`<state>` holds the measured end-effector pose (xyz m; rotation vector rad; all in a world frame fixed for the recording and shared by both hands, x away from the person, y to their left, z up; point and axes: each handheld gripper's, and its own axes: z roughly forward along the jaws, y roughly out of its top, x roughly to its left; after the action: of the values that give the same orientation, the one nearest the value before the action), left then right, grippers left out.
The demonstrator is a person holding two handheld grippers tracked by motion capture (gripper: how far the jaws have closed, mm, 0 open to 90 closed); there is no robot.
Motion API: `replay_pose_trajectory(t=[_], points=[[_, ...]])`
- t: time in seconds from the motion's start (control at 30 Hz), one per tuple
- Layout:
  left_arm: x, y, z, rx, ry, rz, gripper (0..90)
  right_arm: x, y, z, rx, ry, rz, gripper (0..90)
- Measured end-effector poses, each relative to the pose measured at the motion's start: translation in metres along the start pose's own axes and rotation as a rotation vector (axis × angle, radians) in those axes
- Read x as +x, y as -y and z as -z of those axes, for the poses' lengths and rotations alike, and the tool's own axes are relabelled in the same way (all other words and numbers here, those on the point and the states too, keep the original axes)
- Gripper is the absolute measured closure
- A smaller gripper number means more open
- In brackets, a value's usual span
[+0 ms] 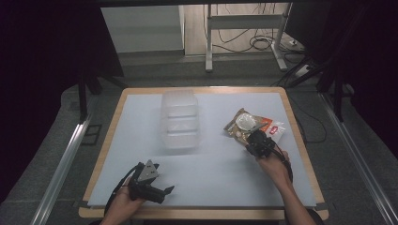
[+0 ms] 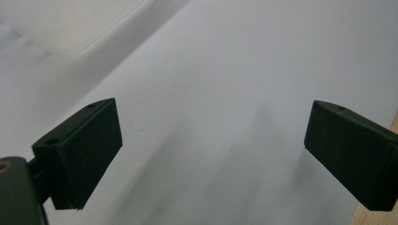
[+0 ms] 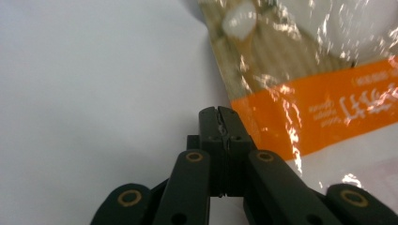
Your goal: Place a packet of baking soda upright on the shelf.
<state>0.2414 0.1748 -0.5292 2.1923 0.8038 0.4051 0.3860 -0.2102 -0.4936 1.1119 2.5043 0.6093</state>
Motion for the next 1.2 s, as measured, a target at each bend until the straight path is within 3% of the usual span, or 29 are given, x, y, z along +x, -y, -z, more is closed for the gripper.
replay_pose_trajectory(t=[0.2,0.37,0.53,0.7,0.87,1.2], points=[[0.0,0.0,0.0,0.002,0.001,0.0,4.6,-0.009,0.0,0.02,-0.07,0.011,-0.018,67.4],[0.0,0.0,-0.001,0.003,0.001,-0.002,4.6,-0.033,0.01,0.035,-0.121,0.036,-0.12,46.4],[0.0,0.0,-0.001,0.003,-0.001,-0.003,4.6,-0.055,0.021,0.051,-0.177,0.097,-0.214,28.0],[-0.001,0.0,-0.001,0.004,0.0,-0.003,4.6,-0.075,0.035,0.058,-0.192,0.117,-0.287,21.0],[-0.001,0.0,-0.001,0.005,0.0,-0.004,4.6,-0.086,0.046,0.053,-0.204,0.067,-0.365,18.9],[-0.001,0.0,-0.002,0.006,0.001,-0.007,4.6,-0.085,0.044,0.026,-0.159,0.008,-0.383,18.6]])
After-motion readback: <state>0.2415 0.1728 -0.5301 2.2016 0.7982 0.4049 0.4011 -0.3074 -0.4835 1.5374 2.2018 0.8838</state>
